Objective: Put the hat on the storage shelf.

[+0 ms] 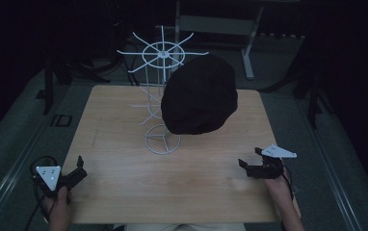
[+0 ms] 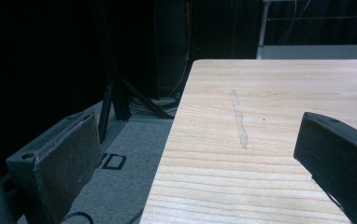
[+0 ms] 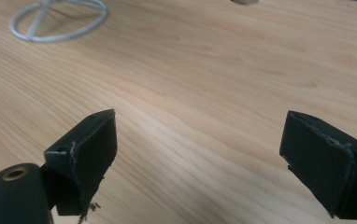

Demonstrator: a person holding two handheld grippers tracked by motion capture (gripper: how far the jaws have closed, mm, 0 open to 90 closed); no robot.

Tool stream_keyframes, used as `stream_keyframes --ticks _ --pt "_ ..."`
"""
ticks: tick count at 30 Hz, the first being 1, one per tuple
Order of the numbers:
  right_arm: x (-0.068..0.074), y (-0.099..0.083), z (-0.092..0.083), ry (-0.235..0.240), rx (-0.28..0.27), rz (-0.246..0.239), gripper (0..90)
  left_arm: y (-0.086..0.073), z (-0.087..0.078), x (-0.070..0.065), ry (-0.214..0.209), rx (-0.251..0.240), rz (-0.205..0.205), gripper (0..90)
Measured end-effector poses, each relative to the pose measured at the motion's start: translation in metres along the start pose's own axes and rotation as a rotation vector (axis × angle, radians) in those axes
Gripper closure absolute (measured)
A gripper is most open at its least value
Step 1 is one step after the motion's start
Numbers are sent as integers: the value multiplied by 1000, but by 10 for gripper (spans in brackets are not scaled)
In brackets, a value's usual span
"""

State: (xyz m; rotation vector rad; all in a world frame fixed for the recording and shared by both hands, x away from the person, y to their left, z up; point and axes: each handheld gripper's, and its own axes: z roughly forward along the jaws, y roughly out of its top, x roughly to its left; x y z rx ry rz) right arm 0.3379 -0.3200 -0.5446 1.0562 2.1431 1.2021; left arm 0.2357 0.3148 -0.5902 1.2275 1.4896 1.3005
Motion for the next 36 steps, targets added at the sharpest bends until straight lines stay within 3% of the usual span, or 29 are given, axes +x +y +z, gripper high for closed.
stream_keyframes --ticks 10,21,32,36 --pt "-11 -27 -14 -87 30 52 110 0 0 0 -1 1 -1 13" --pt "-20 -49 -27 -256 26 55 111 0 0 0 2 1 -2 13" --pt "-33 -56 -39 -404 -21 157 111 0 0 0 0 2 -3 13" --pt "-36 -57 -41 -420 -37 183 127 0 0 0 -2 1 -2 13"
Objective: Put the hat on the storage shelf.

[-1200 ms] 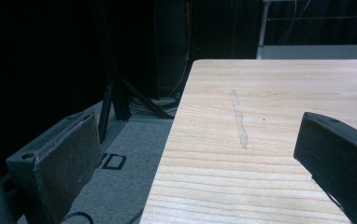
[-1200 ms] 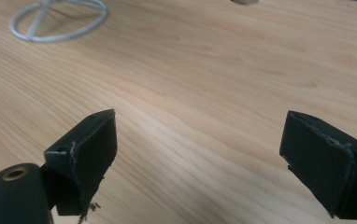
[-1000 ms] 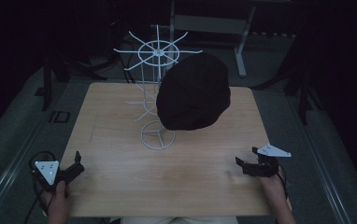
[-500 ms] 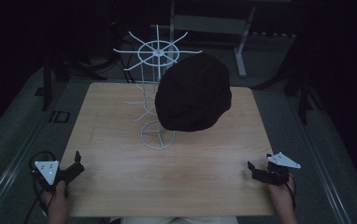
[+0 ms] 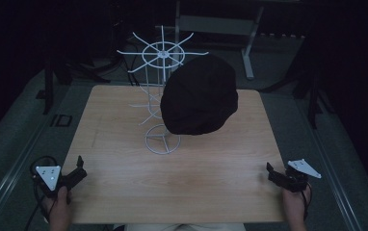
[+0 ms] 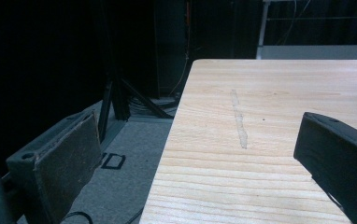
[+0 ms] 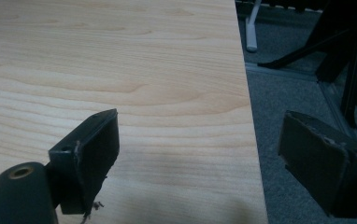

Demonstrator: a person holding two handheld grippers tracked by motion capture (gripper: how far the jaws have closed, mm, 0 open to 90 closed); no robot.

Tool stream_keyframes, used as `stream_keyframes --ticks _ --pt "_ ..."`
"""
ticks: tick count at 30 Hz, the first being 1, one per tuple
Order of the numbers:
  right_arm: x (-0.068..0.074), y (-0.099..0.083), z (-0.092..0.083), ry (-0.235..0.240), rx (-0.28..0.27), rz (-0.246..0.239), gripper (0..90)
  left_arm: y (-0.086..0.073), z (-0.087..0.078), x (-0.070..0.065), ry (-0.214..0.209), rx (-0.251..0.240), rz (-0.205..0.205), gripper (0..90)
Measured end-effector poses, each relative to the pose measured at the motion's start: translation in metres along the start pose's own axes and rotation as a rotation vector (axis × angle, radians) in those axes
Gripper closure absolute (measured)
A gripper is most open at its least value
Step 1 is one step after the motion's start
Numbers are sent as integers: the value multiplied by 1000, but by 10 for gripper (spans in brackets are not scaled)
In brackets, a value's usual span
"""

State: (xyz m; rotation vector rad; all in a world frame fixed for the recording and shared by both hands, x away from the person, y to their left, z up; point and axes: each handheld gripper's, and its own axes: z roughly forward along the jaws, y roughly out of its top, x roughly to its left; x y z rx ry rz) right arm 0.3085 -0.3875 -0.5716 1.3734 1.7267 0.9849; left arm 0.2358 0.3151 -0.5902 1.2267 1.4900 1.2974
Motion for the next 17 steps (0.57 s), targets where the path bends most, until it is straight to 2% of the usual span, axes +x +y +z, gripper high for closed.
stream_keyframes --ticks 10,17 --pt "-2 0 -1 -23 -11 25 129 0 0 0 -1 -1 1 13" --pt "-3 0 1 -13 6 38 136 0 0 0 -3 -1 -1 13"
